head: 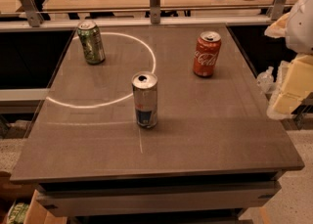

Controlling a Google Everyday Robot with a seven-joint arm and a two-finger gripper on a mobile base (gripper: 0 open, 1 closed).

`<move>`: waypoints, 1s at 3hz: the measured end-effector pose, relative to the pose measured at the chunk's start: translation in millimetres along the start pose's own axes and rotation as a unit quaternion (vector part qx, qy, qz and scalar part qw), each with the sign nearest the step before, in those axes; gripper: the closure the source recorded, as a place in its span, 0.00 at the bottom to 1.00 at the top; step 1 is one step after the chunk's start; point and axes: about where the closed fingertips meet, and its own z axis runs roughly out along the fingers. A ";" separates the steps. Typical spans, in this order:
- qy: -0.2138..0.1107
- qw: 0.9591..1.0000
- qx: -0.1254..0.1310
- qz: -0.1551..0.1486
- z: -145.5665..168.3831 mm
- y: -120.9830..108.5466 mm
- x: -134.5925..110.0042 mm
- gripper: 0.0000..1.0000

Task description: Knock redbull can over

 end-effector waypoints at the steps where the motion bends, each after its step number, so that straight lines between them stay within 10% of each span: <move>1: 0.000 1.000 0.000 0.000 0.0 0.0 0.0 0.00; 3: -0.095 0.995 -0.005 0.039 10.3 14.7 11.7 0.00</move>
Offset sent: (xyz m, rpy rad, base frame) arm -0.0078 -0.0091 -0.0032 0.2102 0.0058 -0.0552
